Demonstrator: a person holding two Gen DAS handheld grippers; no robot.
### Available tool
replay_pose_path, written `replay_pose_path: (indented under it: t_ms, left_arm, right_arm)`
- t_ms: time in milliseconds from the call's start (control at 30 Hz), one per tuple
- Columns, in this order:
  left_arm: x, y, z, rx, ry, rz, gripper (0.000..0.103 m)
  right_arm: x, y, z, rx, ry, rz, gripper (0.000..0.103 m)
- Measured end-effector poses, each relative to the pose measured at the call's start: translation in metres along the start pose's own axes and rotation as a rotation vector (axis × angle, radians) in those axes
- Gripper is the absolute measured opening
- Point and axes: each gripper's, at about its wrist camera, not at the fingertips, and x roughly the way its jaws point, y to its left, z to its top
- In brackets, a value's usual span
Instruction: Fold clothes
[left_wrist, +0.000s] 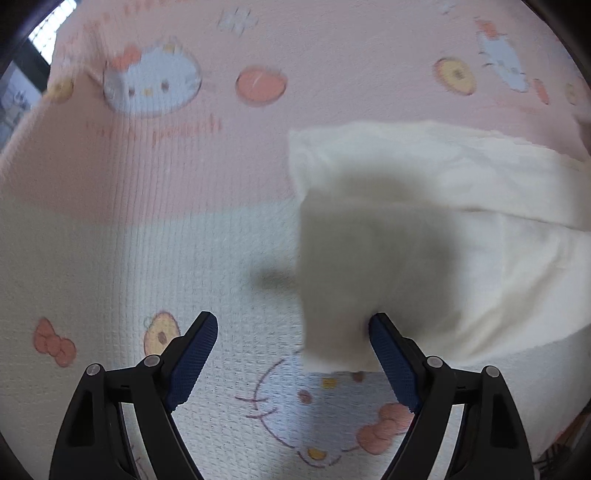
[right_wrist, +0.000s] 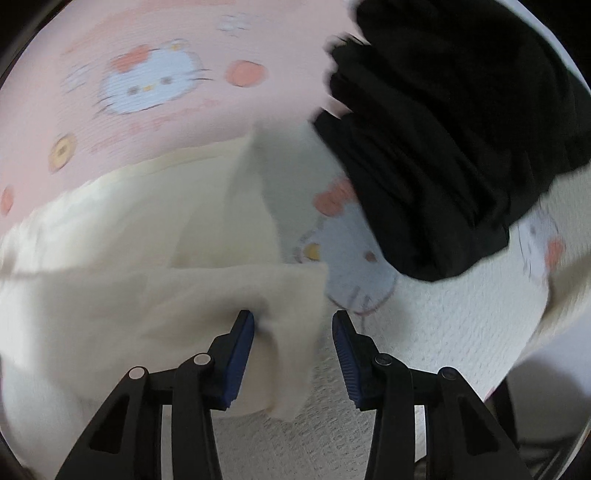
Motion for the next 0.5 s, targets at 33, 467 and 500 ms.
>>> replay_pose_path:
  t_ms: [33, 467, 500]
  left_arm:
    - [0.005, 0.001, 0.000, -0.005, 0.020, -0.013, 0.084]
    - [0.027, 0.022, -0.019, -0.177, 0.067, -0.151, 0.087]
    - [0.022, 0.021, -0.021, -0.171, 0.047, -0.136, 0.087]
  right_arm:
    - [0.004, -0.004, 0.001, 0.034, 0.016, -0.001, 0.043]
    - [0.014, 0.012, -0.001, -0.082, 0.008, -0.101, 0.048]
    - [0.013, 0.014, -0.002, -0.096, 0.005, -0.110, 0.048]
